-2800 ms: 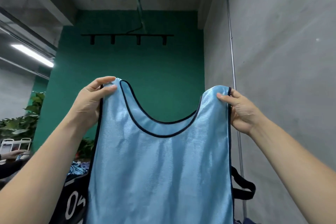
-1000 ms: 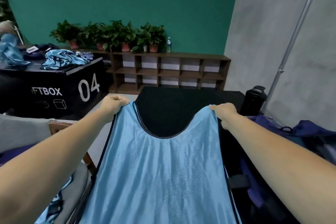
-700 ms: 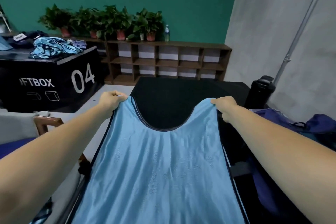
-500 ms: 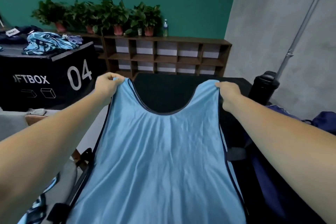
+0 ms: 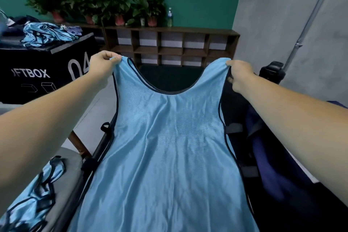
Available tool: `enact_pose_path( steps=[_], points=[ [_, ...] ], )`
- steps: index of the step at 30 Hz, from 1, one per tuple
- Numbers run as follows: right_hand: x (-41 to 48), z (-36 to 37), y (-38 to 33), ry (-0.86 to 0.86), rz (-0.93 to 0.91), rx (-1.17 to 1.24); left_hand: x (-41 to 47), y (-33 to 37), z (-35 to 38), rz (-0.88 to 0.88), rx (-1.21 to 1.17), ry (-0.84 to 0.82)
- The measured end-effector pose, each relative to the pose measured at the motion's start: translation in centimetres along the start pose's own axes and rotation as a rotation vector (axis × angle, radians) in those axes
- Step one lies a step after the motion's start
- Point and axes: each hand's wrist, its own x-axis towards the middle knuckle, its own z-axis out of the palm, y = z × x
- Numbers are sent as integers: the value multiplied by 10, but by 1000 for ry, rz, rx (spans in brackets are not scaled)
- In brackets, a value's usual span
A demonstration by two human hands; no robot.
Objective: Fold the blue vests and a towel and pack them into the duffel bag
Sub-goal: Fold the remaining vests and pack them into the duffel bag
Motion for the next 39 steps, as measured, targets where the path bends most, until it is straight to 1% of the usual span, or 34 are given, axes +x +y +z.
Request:
enact_pose_path(
  steps=[5, 8, 15, 22, 26, 30, 34, 39],
  points=[
    [-22, -8, -9, -69, 37, 53, -32, 25, -16, -35, 59, -52],
    [-38, -18, -14, -123, 46, 73, -55, 45, -31, -31, 67, -113],
    [-106, -53, -22, -281, 25, 154, -120, 78, -67, 34, 58, -236],
    [-175, -84, -18, -315, -20, 194, -187, 104, -98, 105, 78, -300],
    [-222, -106, 3, -318, -101, 164, -230, 109, -114, 115, 105, -315],
    [-266, -131, 27, -356, -168, 188, -275, 101, -127, 123, 144, -329],
    [-299, -152, 54, -415, -102, 201, -313, 82, -142, 91, 178, -366],
    [-318, -170, 86, -382, 55, 73, -348, 64, -150, 42, 236, -441]
  ],
)
